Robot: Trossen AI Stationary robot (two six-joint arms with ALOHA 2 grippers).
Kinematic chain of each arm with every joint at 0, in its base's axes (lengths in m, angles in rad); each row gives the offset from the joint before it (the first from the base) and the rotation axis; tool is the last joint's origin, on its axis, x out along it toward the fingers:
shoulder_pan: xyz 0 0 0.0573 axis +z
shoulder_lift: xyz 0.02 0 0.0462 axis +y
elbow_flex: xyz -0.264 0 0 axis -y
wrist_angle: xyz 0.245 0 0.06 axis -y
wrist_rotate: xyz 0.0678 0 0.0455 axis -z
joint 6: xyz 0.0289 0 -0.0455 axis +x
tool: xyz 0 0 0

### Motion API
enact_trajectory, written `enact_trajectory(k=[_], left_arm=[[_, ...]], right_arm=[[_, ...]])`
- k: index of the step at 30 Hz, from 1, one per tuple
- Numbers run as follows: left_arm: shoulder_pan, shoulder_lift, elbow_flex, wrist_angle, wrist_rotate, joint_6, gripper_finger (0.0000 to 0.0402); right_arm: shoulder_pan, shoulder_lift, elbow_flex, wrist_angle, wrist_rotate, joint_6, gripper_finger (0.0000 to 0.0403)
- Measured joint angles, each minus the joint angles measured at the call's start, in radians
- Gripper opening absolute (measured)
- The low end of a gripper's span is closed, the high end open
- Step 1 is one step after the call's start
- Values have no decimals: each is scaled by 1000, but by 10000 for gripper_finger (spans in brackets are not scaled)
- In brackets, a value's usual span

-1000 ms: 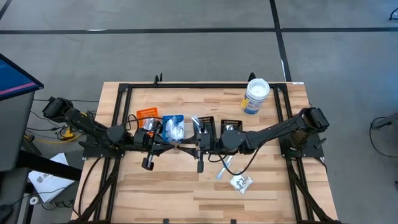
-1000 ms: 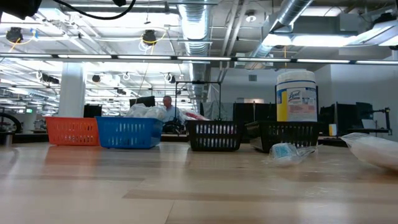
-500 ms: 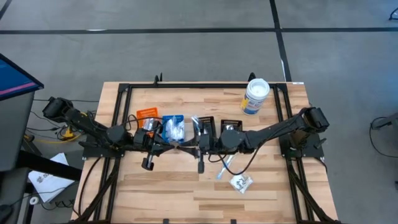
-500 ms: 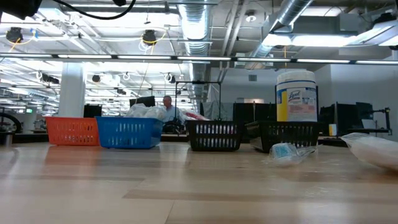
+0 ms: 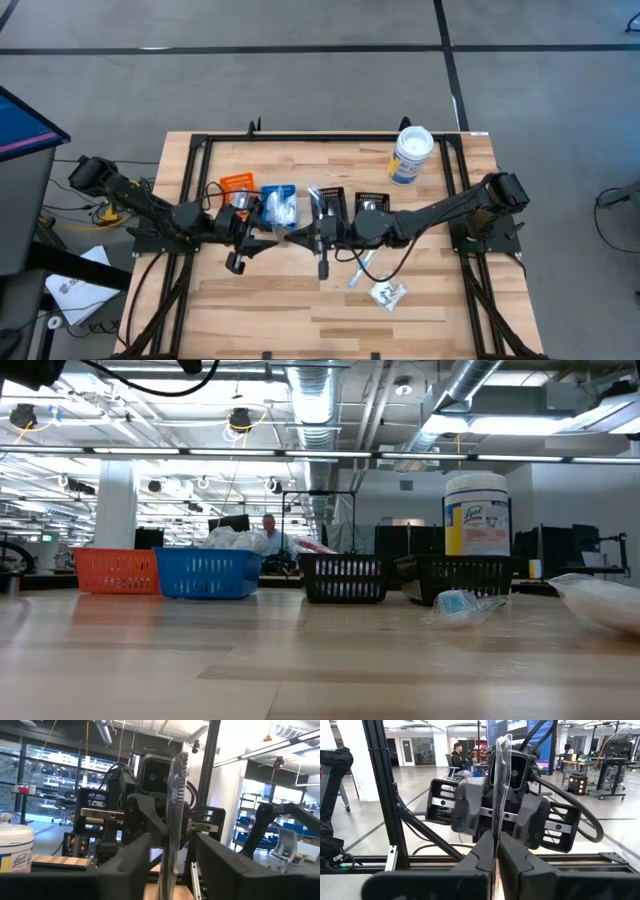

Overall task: Pick & Place Travel size toiletries
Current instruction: Put the black comb into the right black bin

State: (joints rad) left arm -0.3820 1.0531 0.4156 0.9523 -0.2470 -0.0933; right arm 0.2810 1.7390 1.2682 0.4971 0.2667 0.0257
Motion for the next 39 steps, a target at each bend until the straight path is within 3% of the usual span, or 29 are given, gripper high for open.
enact_trajectory(k=[5, 9, 14, 18, 23, 27, 32, 39], left_arm=[[-1, -2, 0, -3, 7, -9, 242], [-19, -25, 0, -1, 19, -8, 296], [-57, -88, 0, -48, -22, 8, 318], [-63, -157, 0, -140, -62, 9, 311], [-63, -209, -1, -196, -63, 9, 295], [-63, -216, -2, -196, -63, 9, 290], [-63, -216, -2, -198, -63, 7, 290], [-84, -216, -2, -198, -32, -16, 290]], right_arm=[[0, -7, 0, -44, 6, 18, 2], [17, -47, 0, -131, 96, 28, 1], [54, -145, 0, -337, 291, 89, 1], [48, -281, 0, -695, 418, 388, 1], [-37, -382, 0, -1194, 372, 863, 0], [-99, -384, -1, -1415, 270, 1092, 0], [-134, -337, -1, -1425, 114, 1156, 0], [-159, -276, -33, -1483, 102, 1228, 0]])
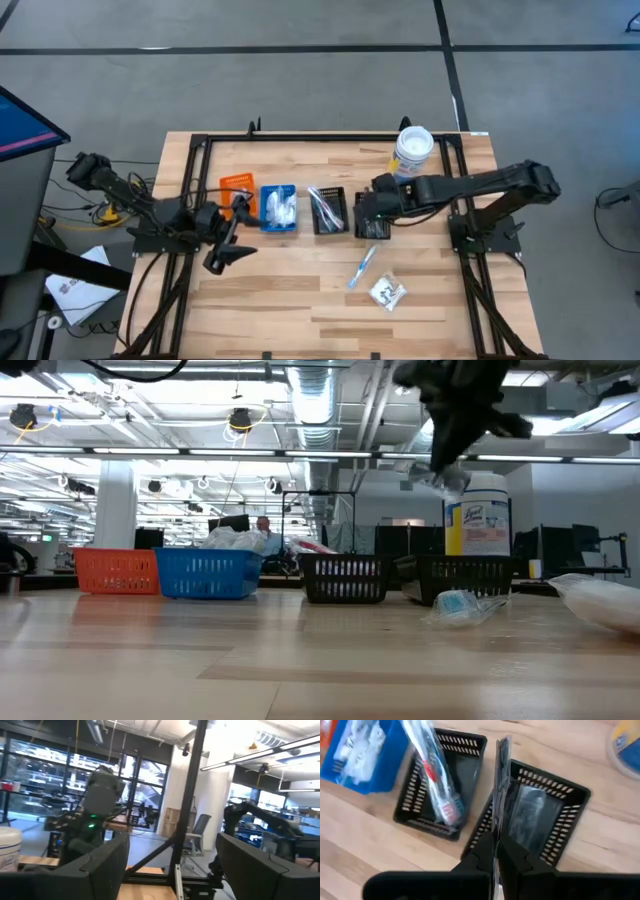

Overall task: Pick & Place Travel size toiletries
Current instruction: Put the black comb into the right black bin, then put the blue toothbrush into the left black bin

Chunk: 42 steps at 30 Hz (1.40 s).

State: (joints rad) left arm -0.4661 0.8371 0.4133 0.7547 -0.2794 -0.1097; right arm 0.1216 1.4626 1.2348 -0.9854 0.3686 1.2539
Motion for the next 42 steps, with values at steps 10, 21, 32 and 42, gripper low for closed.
enact_trajectory(k=[10, 21, 32, 42], left_arm=[[-22, 0, 0, 7, 6, 0, 290], [-22, 0, 0, 11, 5, 19, 290], [-33, 0, 0, 12, 2, 23, 290], [-33, 0, 0, 12, 2, 26, 290]], right_arm=[[-118, -11, -163, 166, -158, 22, 4], [-180, 51, -177, 183, -248, -20, 8], [-224, 161, -177, 197, -334, -90, 18], [-220, 149, -169, 220, -343, -156, 89]])
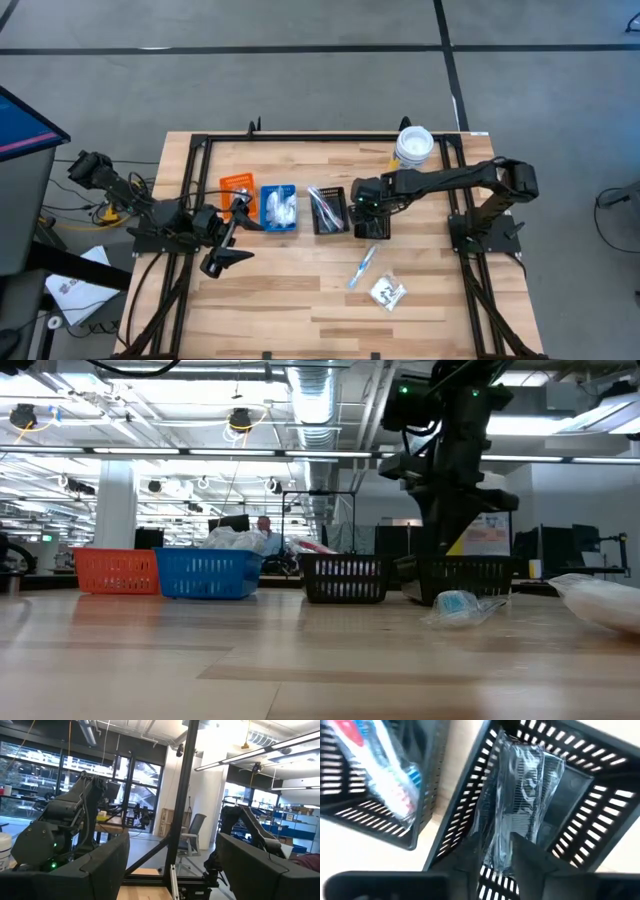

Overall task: Pick & Place Travel size toiletries
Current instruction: Put the blue toothbrush into the left black bin

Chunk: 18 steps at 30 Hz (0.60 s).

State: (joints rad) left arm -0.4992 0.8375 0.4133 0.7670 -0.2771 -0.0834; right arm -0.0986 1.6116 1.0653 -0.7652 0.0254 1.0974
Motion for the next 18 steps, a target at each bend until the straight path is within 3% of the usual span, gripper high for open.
enact_trajectory(k=[7, 14, 18], left_arm=[[0, 0, 0, -1, 1, 0, 290], [-13, 0, 0, -11, 5, 9, 290], [-51, 16, 0, -19, -120, 83, 288]], right_arm=[[13, -64, 61, 5, 0, -117, 171], [86, -173, 135, 3, 1, -231, 216], [185, -226, 140, -12, 24, -265, 223]])
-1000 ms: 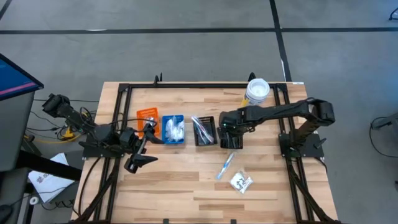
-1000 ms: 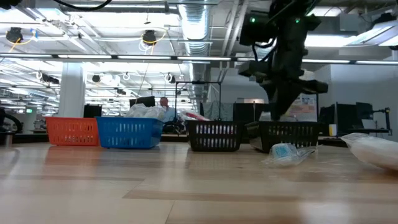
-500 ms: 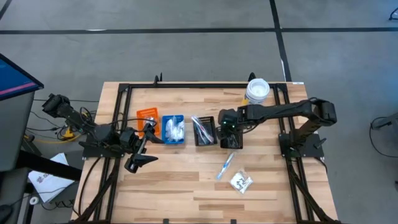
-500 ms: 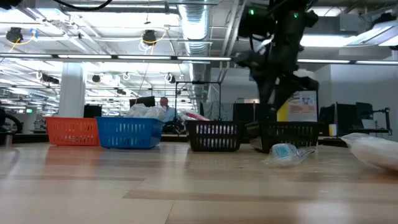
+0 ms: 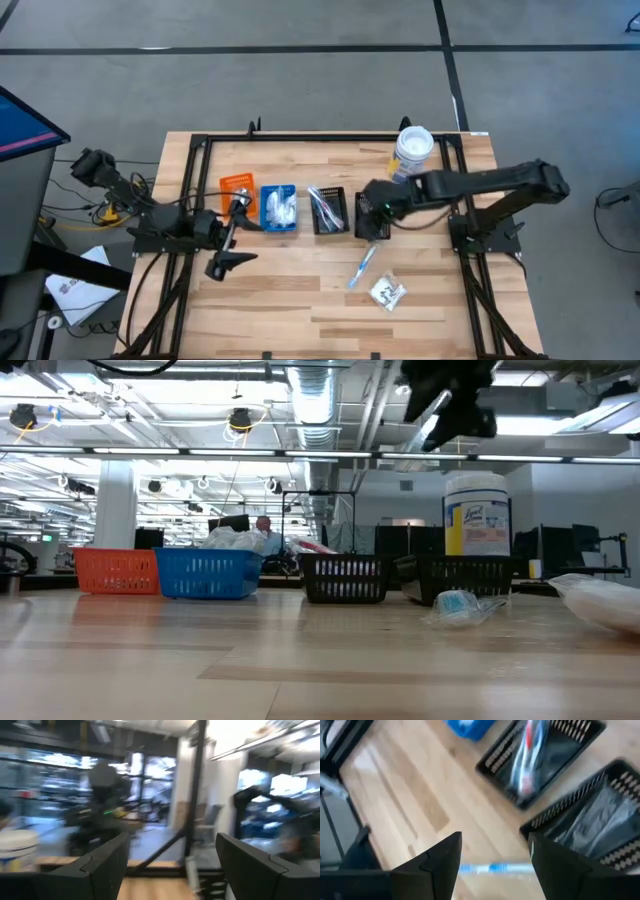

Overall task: Pick & Place Travel size toiletries
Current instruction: Put the blue toothbrush into the left black bin

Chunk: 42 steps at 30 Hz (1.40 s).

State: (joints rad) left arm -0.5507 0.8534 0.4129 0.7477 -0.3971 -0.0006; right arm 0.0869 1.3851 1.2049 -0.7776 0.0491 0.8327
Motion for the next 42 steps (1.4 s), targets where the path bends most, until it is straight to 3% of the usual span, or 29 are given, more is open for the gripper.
enact_trajectory(k=[4, 9, 15, 19, 22, 27, 30, 42], left_arm=[[-23, 52, 20, -18, -112, 63, 278], [-45, 104, 53, -18, -120, 78, 260], [-79, 95, 58, -17, -121, 79, 246], [-102, 87, 59, -13, -122, 79, 240], [-110, 88, 59, -13, -122, 79, 237], [-110, 88, 59, -14, -122, 76, 232], [-111, 88, 59, -16, -122, 74, 231], [-121, 98, 59, -16, -122, 69, 231]], right_arm=[[123, -14, 0, -33, 5, 42, 223], [270, 35, -1, -48, 0, 93, 223], [391, 162, -2, -57, 3, -228, 222], [436, 263, -3, 34, 3, -408, 222], [438, 326, 0, 69, 4, -567, 222], [398, 402, 56, -132, 4, -764, 222], [353, 420, 80, -196, 5, -808, 222], [186, 421, 81, -156, -23, -870, 222]])
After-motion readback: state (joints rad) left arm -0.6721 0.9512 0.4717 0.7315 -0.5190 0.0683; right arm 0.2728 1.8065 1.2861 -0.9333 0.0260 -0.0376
